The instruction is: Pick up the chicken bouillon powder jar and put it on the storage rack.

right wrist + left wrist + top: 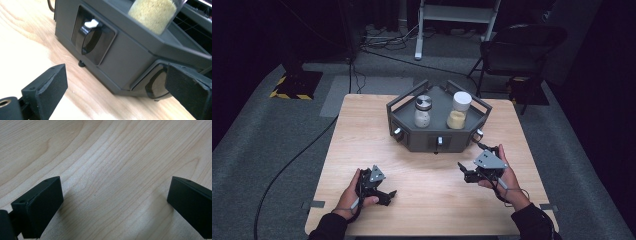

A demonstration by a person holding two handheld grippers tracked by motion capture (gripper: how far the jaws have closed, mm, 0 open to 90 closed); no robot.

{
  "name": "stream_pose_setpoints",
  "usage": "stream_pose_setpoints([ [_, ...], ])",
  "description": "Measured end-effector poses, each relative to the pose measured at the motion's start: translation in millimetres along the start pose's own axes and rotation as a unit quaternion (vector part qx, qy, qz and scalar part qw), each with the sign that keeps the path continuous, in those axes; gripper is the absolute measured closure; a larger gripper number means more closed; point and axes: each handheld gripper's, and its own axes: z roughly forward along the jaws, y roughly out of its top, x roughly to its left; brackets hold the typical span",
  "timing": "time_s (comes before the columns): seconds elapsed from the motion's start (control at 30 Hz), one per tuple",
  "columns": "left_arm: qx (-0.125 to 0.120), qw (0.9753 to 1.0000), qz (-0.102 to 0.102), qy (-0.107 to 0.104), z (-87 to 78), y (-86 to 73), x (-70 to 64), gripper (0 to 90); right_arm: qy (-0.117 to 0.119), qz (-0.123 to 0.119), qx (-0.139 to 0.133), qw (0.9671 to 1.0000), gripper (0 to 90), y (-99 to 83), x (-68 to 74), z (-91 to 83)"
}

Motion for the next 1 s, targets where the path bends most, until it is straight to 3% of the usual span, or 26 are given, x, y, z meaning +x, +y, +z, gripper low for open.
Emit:
stream_pose_setpoints([
  [0.63,0.000,1.0000,0.000,0.000,0.0,-0.1,0.1,0.4,0.017,-0.003,0.057,0.9982,4.0,-28.9,8.4,-1.0],
  [1.0,-0.001,1.0000,0.000,0.000,0.1,-0.2,0.1,0.4,0.026,0.022,0.088,0.9955,4.0,-42.6,1.7,-0.2],
])
